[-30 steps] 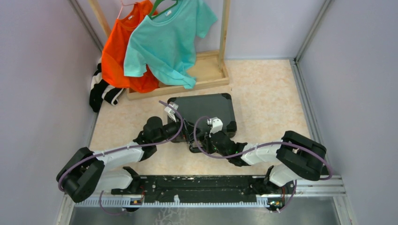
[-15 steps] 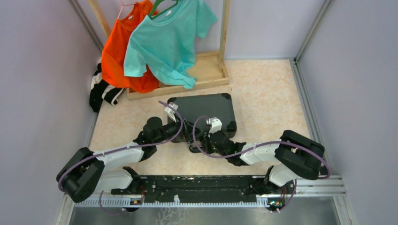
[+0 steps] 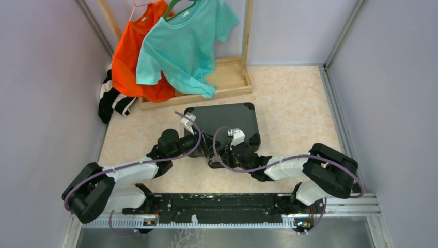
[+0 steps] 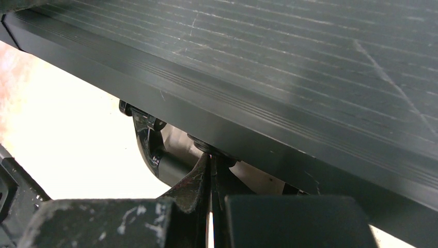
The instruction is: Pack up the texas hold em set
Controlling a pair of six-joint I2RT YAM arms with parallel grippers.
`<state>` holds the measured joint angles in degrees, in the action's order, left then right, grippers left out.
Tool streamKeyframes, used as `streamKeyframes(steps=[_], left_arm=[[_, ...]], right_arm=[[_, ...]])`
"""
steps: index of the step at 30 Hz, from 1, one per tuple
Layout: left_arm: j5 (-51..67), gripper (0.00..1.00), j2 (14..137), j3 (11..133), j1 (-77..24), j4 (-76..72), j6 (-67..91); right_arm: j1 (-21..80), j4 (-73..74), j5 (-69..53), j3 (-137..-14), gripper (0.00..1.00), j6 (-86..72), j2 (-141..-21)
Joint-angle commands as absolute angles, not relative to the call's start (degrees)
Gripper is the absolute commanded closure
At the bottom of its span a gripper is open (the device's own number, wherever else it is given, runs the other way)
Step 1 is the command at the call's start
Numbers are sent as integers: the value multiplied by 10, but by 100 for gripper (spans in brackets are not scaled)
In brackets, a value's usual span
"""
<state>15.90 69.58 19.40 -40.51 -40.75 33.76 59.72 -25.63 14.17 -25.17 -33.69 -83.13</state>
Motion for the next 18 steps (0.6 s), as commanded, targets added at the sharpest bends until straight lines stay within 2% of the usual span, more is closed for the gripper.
streamKeyframes(steps=[1,13,18], left_arm=[[154,1,718,142,-408,-234,357],[149,1,715,141,-408,-233,354],[147,1,706,140,-407,-231,354]], right_arm=[[559,-220,207,-242,100,-323,-854],[521,-214,192,-256,100,-328,-911],[500,-205,204,-240,100,-335,-893]])
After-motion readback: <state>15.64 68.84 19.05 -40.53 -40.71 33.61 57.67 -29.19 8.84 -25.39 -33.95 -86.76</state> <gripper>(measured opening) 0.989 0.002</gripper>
